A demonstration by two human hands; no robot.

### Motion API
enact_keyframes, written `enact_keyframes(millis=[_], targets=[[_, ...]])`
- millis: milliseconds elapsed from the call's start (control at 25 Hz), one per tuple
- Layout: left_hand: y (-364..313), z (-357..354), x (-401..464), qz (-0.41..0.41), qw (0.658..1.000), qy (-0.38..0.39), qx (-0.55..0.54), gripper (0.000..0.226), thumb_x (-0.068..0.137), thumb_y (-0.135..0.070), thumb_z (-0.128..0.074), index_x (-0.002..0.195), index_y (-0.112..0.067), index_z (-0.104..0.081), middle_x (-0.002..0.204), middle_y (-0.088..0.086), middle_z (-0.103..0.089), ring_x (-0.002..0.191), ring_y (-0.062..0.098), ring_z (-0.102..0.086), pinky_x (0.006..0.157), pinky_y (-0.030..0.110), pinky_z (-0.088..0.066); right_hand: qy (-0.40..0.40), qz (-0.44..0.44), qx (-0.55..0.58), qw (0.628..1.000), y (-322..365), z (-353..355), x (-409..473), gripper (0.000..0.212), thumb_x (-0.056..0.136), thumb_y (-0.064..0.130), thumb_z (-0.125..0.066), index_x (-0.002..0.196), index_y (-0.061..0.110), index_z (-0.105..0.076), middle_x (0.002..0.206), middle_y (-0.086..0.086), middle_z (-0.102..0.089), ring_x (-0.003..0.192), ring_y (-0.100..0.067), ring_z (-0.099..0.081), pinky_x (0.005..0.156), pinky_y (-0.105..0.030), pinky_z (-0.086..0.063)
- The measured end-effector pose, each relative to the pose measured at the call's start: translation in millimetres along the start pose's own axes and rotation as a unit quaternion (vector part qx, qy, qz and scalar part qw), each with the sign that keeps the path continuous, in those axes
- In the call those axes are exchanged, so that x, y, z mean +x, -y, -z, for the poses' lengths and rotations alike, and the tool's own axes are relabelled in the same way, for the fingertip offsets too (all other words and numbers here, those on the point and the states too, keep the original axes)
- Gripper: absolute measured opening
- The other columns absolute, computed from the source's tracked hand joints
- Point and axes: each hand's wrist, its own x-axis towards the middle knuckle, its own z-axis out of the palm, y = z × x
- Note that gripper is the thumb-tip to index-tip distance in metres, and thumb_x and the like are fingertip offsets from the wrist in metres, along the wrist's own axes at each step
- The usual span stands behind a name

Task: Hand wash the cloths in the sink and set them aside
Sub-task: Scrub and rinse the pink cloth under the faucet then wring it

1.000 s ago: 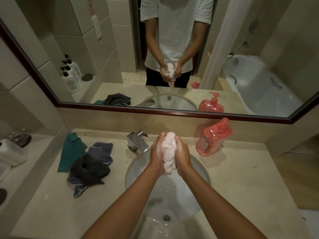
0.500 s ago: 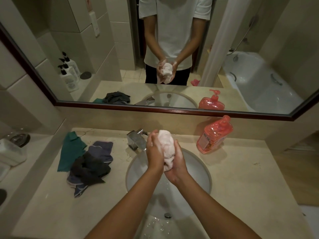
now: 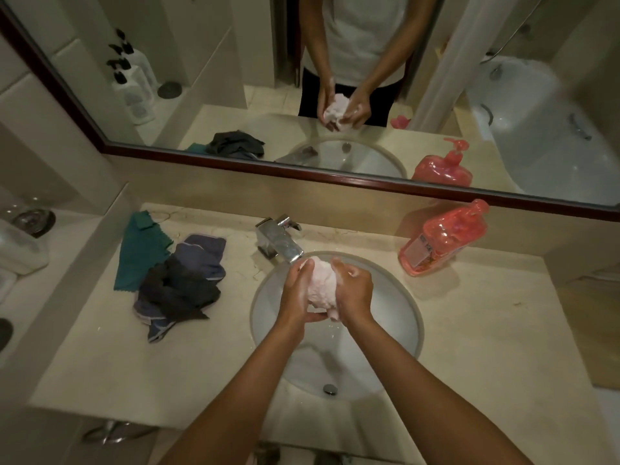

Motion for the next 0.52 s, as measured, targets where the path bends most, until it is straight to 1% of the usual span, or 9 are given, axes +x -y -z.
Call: enact_keyframes(millis=[80, 160, 240, 280, 320, 400, 480, 520], targets=[[6.7, 4.2, 9.6, -0.021, 0.998, -0.040, 0.034, 0.031, 0.098, -0.046, -0.057, 0.129, -0.044, -0.053, 0.123, -0.005, -0.062, 0.103, 0.022, -0.067, 0.059, 0.042, -0.062, -0.005, 0.008, -0.038, 0.999, -11.0, -9.0, 5.9, 0.039, 0.095, 0.033, -0.064, 0.066, 0.007, -0.067, 0.066, -0.010, -0.071, 0.065, -0.030, -0.072, 0.060, -0.036, -0.055], [13.3, 9.2, 21.5, -0.032, 0.994, -0.061, 0.080, 0.032, 0.098, -0.046, -0.057, 0.130, -0.044, -0.054, 0.124, -0.005, -0.060, 0.105, 0.022, -0.064, 0.060, 0.040, -0.062, -0.006, 0.001, -0.061, 0.998, -20.6, -17.7, 12.6, 0.045, 0.098, 0.034, -0.059, 0.064, 0.005, -0.063, 0.063, -0.011, -0.067, 0.064, -0.032, -0.068, 0.059, -0.034, -0.051], [18.6, 13.4, 31.5, 0.013, 0.995, -0.069, 0.074, 0.026, 0.099, -0.050, -0.054, 0.121, -0.037, -0.060, 0.122, 0.003, -0.064, 0.101, 0.026, -0.067, 0.061, 0.039, -0.062, -0.015, -0.016, -0.076, 0.997, -29.2, -25.8, 22.8, 0.048, 0.102, 0.034, -0.051, 0.065, 0.004, -0.057, 0.064, -0.014, -0.063, 0.062, -0.032, -0.062, 0.059, -0.033, -0.046], [22.5, 16.1, 36.1, 0.054, 0.995, -0.064, 0.049, 0.030, 0.099, -0.053, -0.052, 0.119, -0.033, -0.062, 0.120, 0.007, -0.067, 0.099, 0.028, -0.069, 0.063, 0.042, -0.063, -0.020, -0.029, -0.071, 0.997, -33.9, -29.4, 28.9, 0.046, 0.103, 0.033, -0.048, 0.066, 0.006, -0.053, 0.064, -0.014, -0.059, 0.062, -0.031, -0.057, 0.059, -0.033, -0.043], [27.5, 19.8, 40.6, 0.096, 0.994, -0.052, 0.024, 0.037, 0.098, -0.057, -0.052, 0.120, -0.030, -0.063, 0.118, 0.010, -0.069, 0.099, 0.030, -0.071, 0.069, 0.048, -0.063, -0.021, -0.041, -0.055, 0.997, -38.6, -32.6, 34.4, 0.042, 0.104, 0.031, -0.045, 0.070, 0.007, -0.051, 0.067, -0.013, -0.056, 0.064, -0.029, -0.055, 0.060, -0.032, -0.040], [41.5, 28.6, 49.7, 0.149, 0.989, -0.013, -0.014, 0.048, 0.094, -0.064, -0.053, 0.125, -0.028, -0.064, 0.119, 0.011, -0.071, 0.103, 0.034, -0.071, 0.079, 0.058, -0.060, -0.006, -0.063, -0.010, 0.998, -48.5, -36.8, 42.0, 0.031, 0.104, 0.029, -0.044, 0.084, 0.008, -0.056, 0.080, -0.008, -0.060, 0.075, -0.026, -0.058, 0.067, -0.032, -0.044], [54.0, 38.8, 61.6, 0.141, 0.988, 0.013, -0.065, 0.047, 0.094, -0.059, -0.057, 0.128, -0.026, -0.062, 0.123, 0.014, -0.069, 0.106, 0.036, -0.071, 0.083, 0.062, -0.058, 0.030, -0.064, 0.004, 0.997, -57.7, -40.1, 47.9, 0.021, 0.103, 0.028, -0.045, 0.100, 0.017, -0.062, 0.094, -0.002, -0.064, 0.086, -0.019, -0.062, 0.071, -0.031, -0.048], [56.9, 43.9, 68.3, 0.121, 0.989, 0.008, -0.087, 0.042, 0.095, -0.053, -0.060, 0.127, -0.026, -0.062, 0.125, 0.015, -0.068, 0.106, 0.036, -0.070, 0.084, 0.061, -0.058, 0.056, -0.051, -0.008, 0.997, -60.5, -40.5, 52.0, 0.019, 0.103, 0.027, -0.045, 0.102, 0.020, -0.062, 0.097, 0.000, -0.065, 0.089, -0.017, -0.062, 0.070, -0.029, -0.048]])
